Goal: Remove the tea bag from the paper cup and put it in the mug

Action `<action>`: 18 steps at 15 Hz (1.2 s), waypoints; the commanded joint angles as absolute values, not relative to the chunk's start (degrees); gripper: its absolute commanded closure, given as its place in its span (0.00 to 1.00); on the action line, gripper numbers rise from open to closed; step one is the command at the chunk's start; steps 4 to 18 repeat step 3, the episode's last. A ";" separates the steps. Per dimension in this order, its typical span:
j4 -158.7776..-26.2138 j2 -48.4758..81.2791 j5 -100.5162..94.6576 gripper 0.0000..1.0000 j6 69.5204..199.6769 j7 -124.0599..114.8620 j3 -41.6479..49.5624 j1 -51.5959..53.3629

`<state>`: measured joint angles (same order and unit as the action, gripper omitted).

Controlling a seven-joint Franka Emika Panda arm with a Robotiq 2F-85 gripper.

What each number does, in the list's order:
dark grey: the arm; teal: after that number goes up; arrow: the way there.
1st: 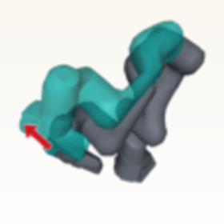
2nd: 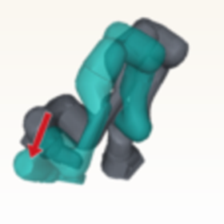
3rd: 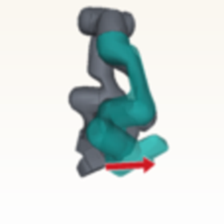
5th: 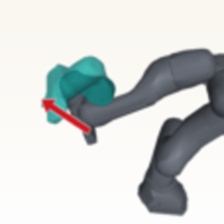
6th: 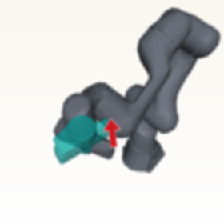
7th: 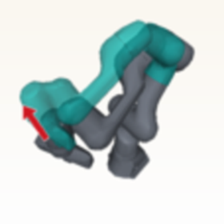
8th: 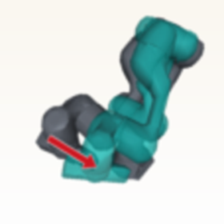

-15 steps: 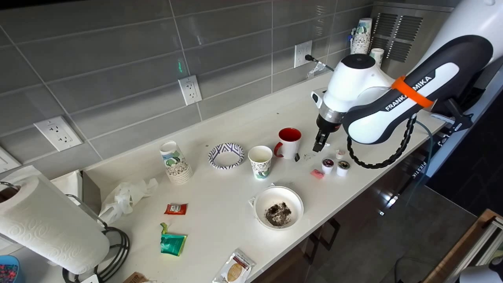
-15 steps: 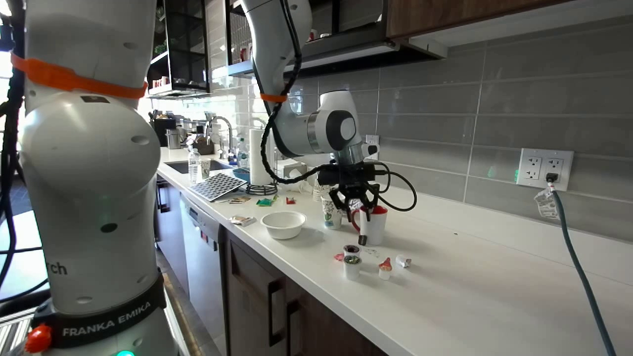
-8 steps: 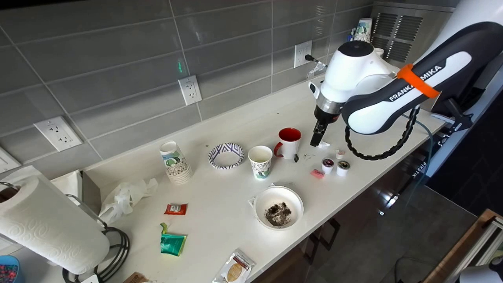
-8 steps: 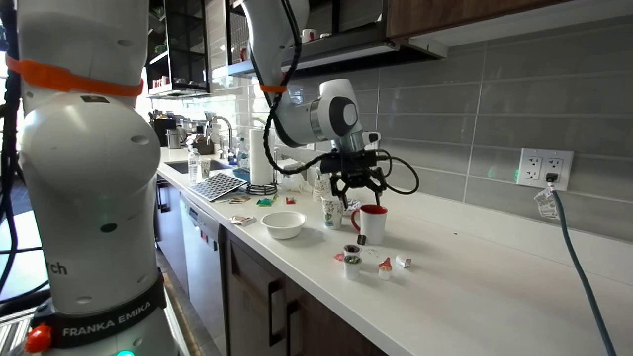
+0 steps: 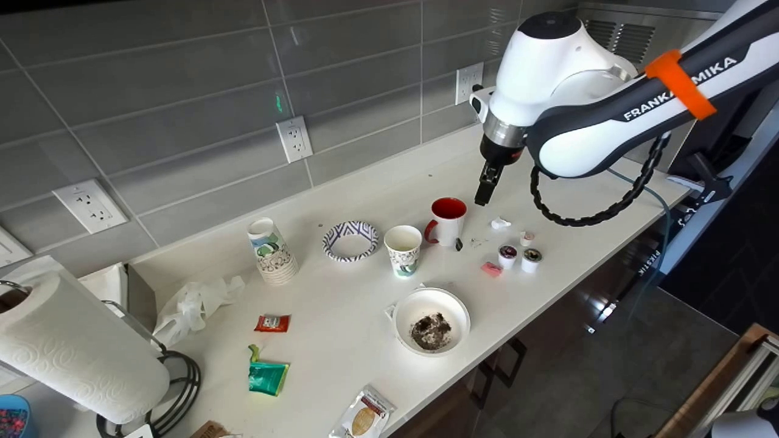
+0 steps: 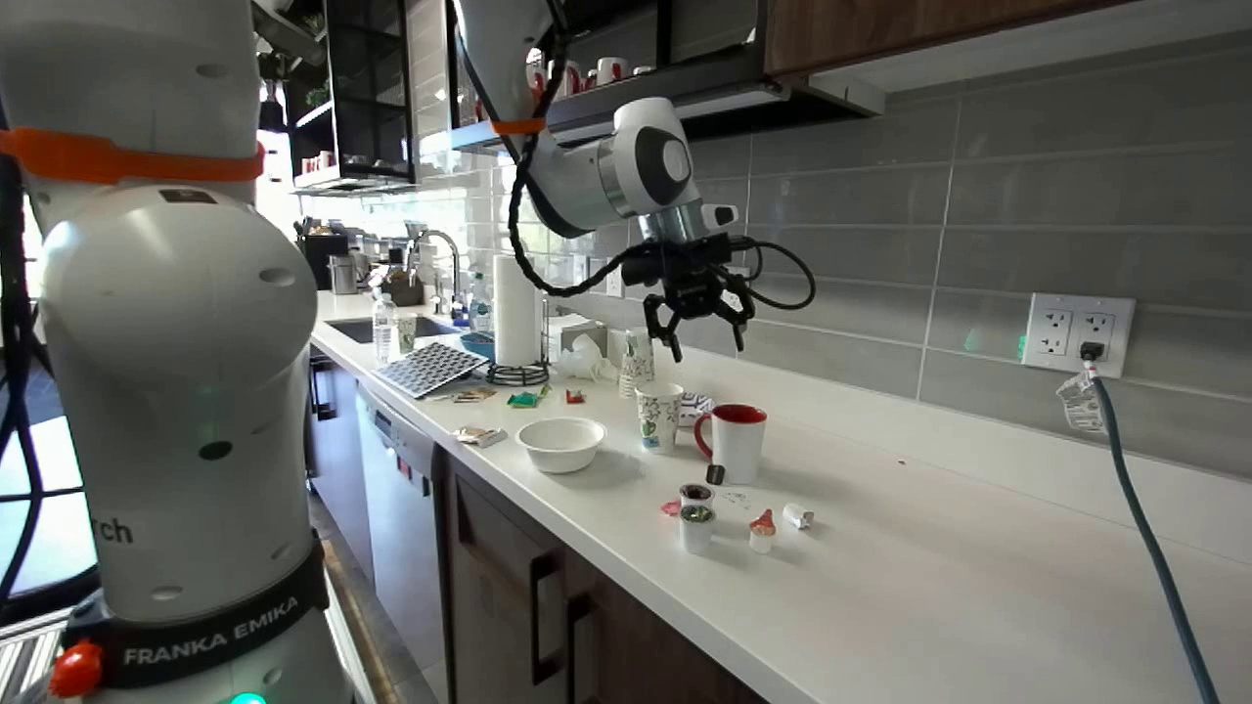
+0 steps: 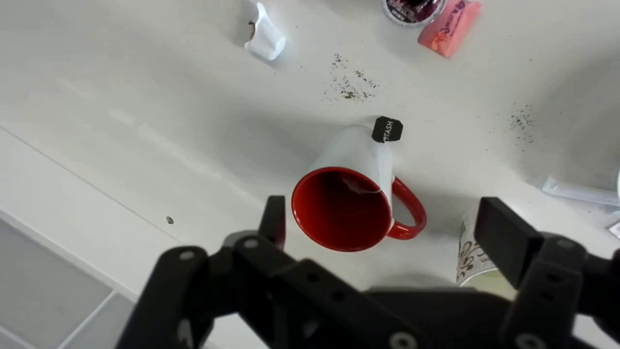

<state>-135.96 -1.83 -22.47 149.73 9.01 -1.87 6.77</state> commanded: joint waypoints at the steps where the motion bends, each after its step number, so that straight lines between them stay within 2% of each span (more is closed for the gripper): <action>1: -135.91 -1.94 -22.23 0.00 149.58 9.24 -2.86 5.77; 18: -135.99 -1.89 -22.23 0.00 149.58 9.24 -2.85 5.75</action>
